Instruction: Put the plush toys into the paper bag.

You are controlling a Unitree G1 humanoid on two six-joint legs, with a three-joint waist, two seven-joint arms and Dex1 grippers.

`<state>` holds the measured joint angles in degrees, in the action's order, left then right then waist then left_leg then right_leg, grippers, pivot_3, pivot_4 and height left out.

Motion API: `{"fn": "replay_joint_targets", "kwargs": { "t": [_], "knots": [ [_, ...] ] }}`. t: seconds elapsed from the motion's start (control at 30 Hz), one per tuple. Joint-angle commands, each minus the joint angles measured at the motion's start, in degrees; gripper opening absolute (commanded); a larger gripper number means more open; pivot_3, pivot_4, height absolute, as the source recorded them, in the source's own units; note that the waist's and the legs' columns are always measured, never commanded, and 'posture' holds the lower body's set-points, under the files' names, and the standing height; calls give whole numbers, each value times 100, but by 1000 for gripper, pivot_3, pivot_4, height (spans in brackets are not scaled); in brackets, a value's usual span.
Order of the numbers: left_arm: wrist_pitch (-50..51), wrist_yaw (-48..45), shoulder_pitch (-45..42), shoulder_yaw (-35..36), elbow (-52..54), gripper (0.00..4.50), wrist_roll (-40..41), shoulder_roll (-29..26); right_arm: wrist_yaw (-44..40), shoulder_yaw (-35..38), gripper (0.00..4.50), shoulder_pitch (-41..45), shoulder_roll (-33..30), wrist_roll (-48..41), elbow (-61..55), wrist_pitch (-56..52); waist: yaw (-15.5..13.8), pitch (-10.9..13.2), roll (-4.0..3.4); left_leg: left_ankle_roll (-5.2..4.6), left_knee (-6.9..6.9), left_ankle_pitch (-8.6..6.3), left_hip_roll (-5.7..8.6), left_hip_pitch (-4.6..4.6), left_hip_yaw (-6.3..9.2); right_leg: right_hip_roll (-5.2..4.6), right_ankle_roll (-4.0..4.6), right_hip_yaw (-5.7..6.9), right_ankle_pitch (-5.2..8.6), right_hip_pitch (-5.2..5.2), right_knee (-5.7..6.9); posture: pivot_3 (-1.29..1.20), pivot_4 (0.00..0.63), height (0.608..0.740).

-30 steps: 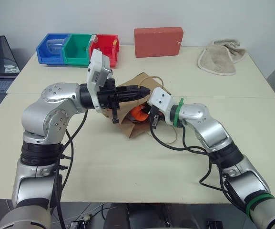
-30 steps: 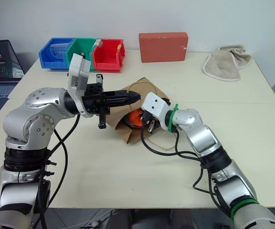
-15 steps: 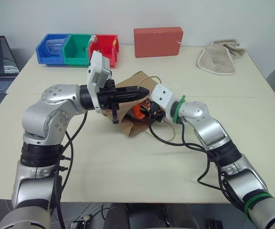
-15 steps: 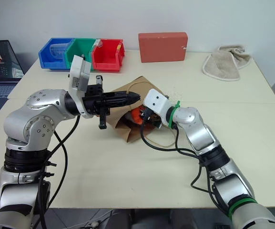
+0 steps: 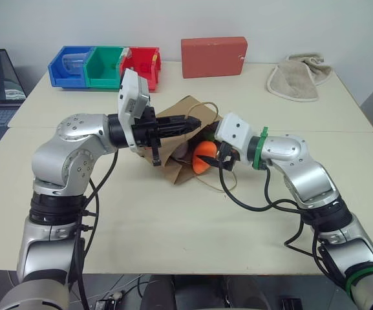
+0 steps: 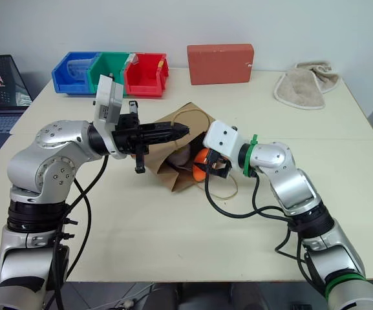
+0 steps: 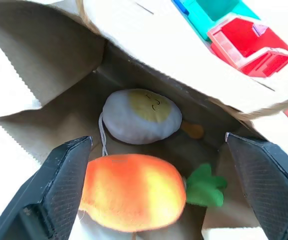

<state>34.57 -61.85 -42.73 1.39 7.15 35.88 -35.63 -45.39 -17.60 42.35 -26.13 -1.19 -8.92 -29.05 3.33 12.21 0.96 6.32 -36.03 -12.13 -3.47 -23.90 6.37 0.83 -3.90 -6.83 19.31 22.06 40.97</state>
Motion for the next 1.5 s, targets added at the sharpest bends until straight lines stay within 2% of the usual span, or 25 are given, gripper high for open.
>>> {"fn": "replay_joint_targets", "kwargs": {
  "t": [0.03,0.2,0.5,0.53,0.63,0.93,1.17,1.5],
  "knots": [
    [-115,5,-93,4,54,0,-31,25,-170,114,4477,35,-150,-87,-296,-27,0,0,0,0,0,0,0,0,0,0,0,0,0,0,0,0,150,740],
    [-83,7,-74,10,105,0,-31,29,-495,-99,4477,-219,-441,-44,-518,71,-4,0,0,0,2,0,0,-1,1,0,0,1,0,0,-3,0,150,740],
    [-53,8,-52,14,154,0,2,18,144,-511,4477,-264,113,528,-29,17,23,0,0,0,0,0,0,1,-1,0,0,-2,0,0,0,0,150,740],
    [-45,6,-46,16,164,0,10,14,206,-519,4318,-259,203,552,2,-20,23,0,0,0,0,0,0,1,-1,0,0,-2,0,0,0,0,150,740],
    [-34,4,-37,19,178,0,22,11,361,-533,3572,-253,451,578,115,-164,19,0,0,0,2,0,0,0,-1,0,0,-1,0,0,-1,0,150,740],
    [7,-7,22,10,265,0,71,5,664,-679,155,-177,763,929,688,34,17,0,0,1,1,0,0,1,0,0,0,-1,0,0,0,0,150,740],
    [42,-20,93,24,343,0,105,-30,959,-618,69,1,714,1322,1101,581,17,0,0,0,2,0,0,1,0,0,0,-1,0,1,0,0,150,740],
    [84,-56,149,-7,401,0,115,-63,1449,-642,69,470,533,2012,1648,2050,20,0,0,0,5,0,0,0,-2,0,0,-2,0,2,-3,0,150,740]
  ]
}}
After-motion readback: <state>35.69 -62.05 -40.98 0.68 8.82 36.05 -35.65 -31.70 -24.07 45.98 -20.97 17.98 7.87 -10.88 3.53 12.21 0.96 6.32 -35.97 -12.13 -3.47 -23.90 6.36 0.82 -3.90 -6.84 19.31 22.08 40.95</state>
